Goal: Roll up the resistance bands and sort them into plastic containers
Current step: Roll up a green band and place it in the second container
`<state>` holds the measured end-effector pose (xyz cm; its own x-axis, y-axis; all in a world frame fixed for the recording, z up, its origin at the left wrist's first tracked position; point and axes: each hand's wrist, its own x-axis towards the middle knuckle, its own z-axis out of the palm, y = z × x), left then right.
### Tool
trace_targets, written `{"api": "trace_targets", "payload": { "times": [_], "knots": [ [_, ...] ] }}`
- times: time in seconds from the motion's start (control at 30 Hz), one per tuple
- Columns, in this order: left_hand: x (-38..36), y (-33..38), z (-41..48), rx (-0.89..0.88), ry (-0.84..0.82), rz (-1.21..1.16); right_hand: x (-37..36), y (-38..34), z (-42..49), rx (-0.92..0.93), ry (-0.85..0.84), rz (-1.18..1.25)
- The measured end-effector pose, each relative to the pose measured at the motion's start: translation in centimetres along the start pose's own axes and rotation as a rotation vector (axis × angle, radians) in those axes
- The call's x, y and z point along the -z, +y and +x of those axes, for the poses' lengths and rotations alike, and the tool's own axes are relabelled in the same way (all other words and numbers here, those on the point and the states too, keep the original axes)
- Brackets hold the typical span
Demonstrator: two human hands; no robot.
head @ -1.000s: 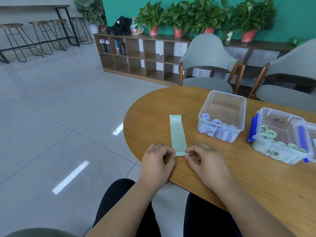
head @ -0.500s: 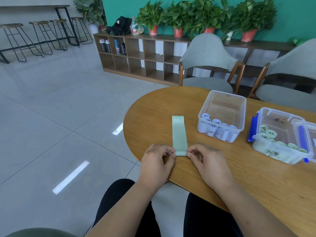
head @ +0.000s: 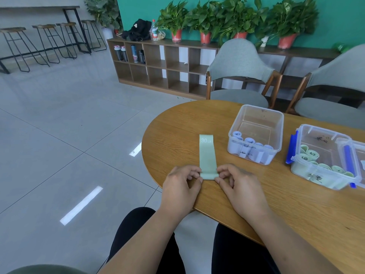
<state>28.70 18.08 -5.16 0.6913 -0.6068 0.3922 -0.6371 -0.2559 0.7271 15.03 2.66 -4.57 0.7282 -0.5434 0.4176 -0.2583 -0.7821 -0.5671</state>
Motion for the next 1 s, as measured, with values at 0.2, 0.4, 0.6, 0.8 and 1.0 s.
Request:
{"api": "trace_targets", "payload": {
  "times": [0.2,0.4,0.6,0.8,1.0],
  "knots": [
    [-0.08,-0.11,-0.03,-0.004,0.001,0.02,0.09,0.04,0.11,0.022,-0.011,-0.043],
    [-0.46,-0.31,0.05,-0.038,0.022,0.049,-0.35,0.23,0.02,0.047,0.002,-0.123],
    [-0.53,-0.09,-0.09,0.0,0.037,0.01,-0.18,0.13,0.02,0.011,0.021,-0.045],
    [-0.35,0.05,-0.2,0.005,0.034,-0.005,0.13,-0.02,-0.07,0.026,0.015,-0.038],
    [-0.49,-0.15,-0.26,-0.041,0.044,0.041,0.29,-0.5,-0.01,0.038,0.015,-0.066]
  ]
}}
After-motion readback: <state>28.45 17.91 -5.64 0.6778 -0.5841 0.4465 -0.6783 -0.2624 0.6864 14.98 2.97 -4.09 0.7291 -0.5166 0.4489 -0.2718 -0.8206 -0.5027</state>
